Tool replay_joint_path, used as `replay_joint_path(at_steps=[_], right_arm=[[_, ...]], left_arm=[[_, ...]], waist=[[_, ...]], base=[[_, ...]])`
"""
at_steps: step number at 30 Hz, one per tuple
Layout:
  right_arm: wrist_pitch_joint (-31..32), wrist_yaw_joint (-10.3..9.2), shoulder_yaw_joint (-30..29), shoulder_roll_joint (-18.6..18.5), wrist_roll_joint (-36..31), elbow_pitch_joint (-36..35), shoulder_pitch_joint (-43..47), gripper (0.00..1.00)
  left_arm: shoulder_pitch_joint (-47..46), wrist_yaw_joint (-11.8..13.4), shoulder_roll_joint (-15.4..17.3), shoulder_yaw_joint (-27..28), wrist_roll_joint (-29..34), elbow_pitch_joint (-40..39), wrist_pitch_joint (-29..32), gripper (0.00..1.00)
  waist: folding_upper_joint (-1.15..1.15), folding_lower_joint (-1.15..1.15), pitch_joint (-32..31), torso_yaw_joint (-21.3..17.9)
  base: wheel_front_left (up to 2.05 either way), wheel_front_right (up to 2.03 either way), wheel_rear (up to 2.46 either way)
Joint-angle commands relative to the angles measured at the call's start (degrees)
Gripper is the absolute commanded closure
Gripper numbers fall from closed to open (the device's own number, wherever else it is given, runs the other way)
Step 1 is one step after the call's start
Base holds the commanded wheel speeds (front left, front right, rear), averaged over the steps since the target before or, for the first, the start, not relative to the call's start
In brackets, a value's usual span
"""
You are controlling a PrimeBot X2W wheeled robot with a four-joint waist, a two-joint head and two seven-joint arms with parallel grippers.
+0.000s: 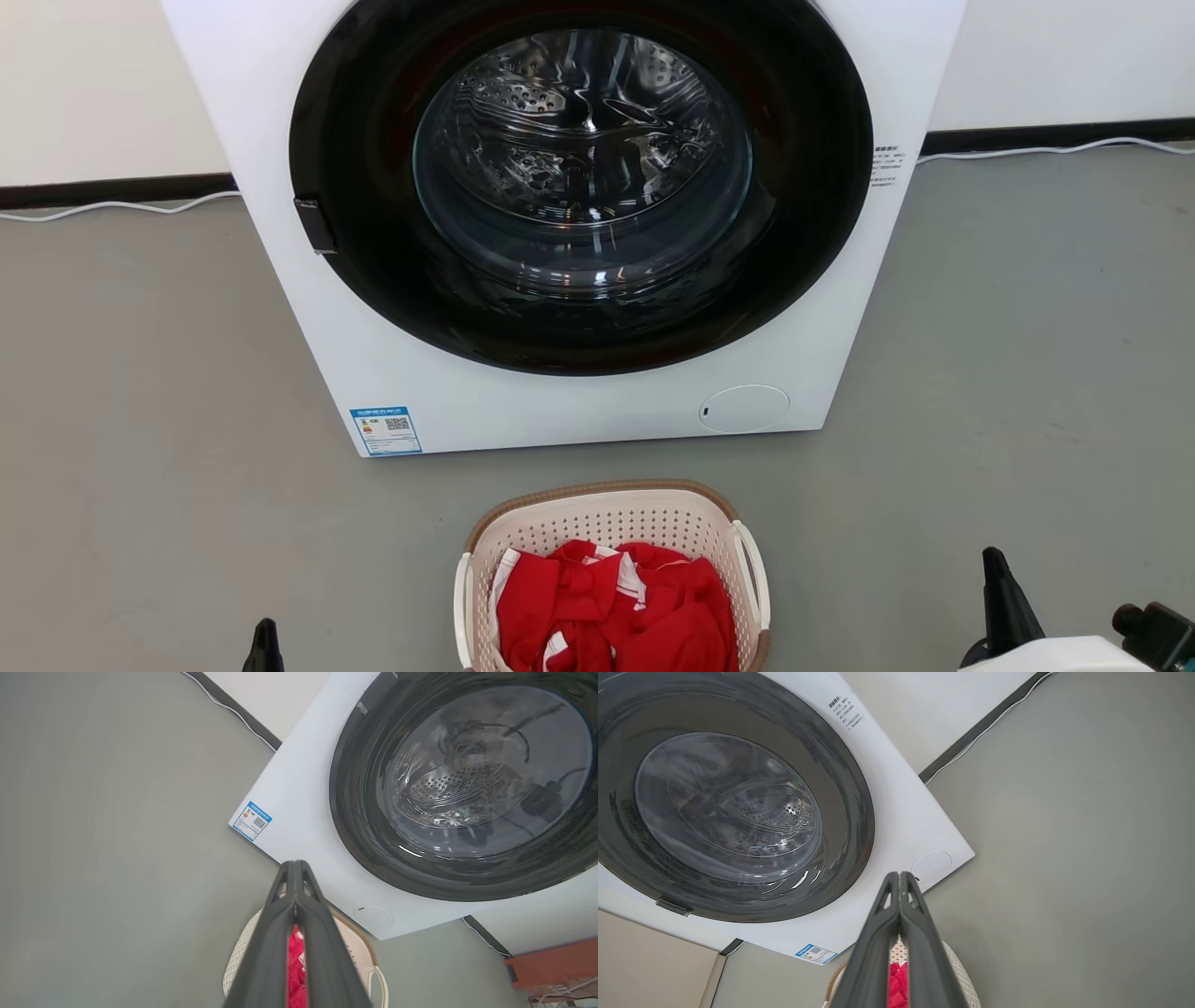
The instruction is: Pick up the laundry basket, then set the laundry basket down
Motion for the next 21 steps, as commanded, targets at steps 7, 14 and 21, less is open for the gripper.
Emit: replay_joint_path(at_steps=[7, 14, 21], right_arm=[[1.44, -0.02, -0.20, -0.90, 5.88, -2.11, -2.89, 1.00], [2.59, -0.02, -0.51, -0.96, 10.62, -2.42, -3.12, 1.00], [3.57, -0.03, -0.77, -1.01, 14.66, -2.69, -3.31, 1.00]], left_arm=[[-3.57, -0.84, 0.92, 1.62, -5.72, -1.19, 1.30, 1.00], [-4.35, -1.12, 0.97, 2.04, -10.18, -1.16, 2.47, 1.00], [-5.02, -1.35, 1.01, 2.41, -13.98, -1.13, 3.45, 1.00]], waist=[[-0.01, 0.00, 0.06, 0.15], [-0.01, 0.00, 0.11, 0.29], [-0.01, 0.00, 0.16, 0.41]], base=[[0.00, 0.00, 0.00], [0.00, 0.00, 0.00], [0.00, 0.00, 0.00]])
